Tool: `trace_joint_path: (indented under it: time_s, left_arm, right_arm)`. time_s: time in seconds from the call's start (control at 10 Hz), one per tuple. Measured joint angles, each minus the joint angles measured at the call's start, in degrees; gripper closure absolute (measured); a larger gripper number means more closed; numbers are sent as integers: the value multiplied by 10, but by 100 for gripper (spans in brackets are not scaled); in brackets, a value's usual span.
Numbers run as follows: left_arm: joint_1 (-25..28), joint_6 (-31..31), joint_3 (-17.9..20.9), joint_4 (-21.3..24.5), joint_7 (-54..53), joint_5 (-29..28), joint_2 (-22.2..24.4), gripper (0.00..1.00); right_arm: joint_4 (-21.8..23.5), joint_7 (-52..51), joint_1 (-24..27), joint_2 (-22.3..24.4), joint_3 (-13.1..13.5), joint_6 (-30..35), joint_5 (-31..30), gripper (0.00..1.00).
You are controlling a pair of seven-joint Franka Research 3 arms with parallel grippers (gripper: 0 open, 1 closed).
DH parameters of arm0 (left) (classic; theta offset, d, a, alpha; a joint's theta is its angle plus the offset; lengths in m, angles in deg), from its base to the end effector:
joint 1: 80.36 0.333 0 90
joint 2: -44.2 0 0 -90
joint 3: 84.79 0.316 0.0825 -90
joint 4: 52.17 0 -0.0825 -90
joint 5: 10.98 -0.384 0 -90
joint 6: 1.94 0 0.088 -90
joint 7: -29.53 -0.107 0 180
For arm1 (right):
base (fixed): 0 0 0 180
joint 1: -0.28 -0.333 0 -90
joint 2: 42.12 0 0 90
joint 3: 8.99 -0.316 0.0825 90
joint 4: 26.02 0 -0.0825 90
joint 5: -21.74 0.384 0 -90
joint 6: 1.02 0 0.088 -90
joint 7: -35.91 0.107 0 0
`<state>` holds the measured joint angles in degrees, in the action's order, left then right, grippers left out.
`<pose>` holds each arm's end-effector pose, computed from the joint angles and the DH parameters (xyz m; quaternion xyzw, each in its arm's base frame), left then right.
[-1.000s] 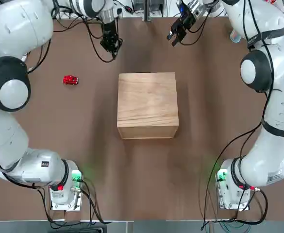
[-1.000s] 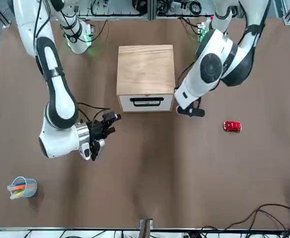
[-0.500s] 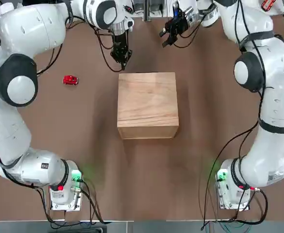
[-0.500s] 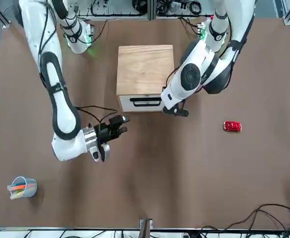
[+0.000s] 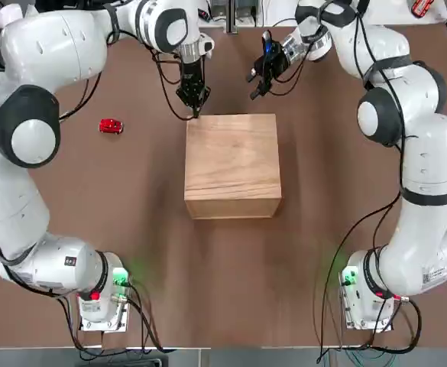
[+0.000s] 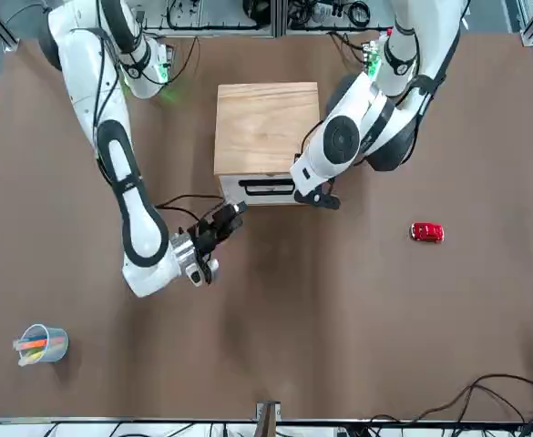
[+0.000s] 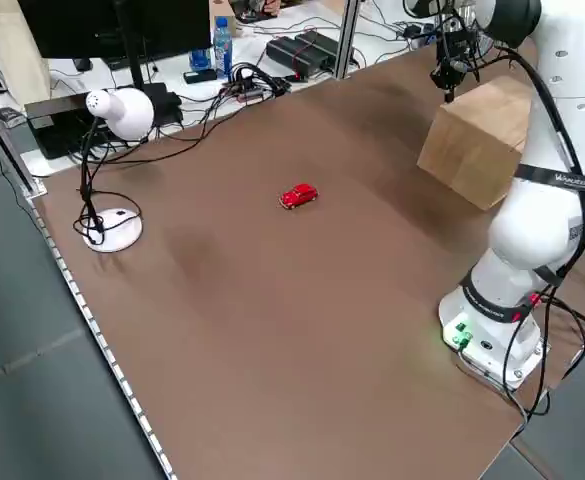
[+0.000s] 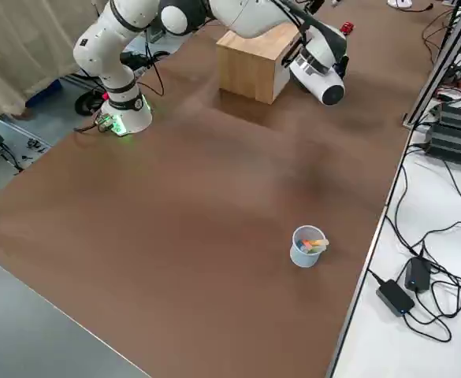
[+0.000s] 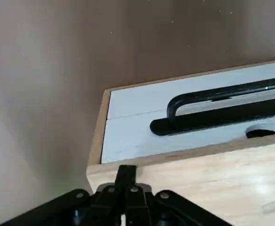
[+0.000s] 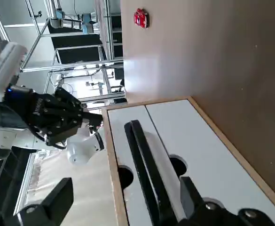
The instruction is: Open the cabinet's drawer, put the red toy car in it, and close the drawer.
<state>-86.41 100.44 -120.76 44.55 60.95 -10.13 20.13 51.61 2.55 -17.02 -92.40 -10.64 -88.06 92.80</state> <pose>0.4874 -0.3903 0.3776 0.9808 -0.0825 -0.1738 0.0316 0.6231 0.3203 0.2240 -0.7554 -0.1758 0.2100 0.5953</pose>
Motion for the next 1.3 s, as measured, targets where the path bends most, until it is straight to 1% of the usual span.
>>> trace_joint_path:
  time_s: [0.2,0.5,1.0,1.3]
  left_arm:
    - [0,0,0,0,0,0,0,99]
    - [0,0,0,0,0,0,0,99]
    - [0,0,0,0,0,0,0,99]
    - [0,0,0,0,0,0,0,99]
  right_arm:
    - [0,0,-7,-12,0,13,0,0]
    - [0,0,-33,-23,-1,26,0,0]
    - [-9,-5,-63,-24,-1,33,0,0]
    - [-14,-37,-67,-24,0,42,-8,0]
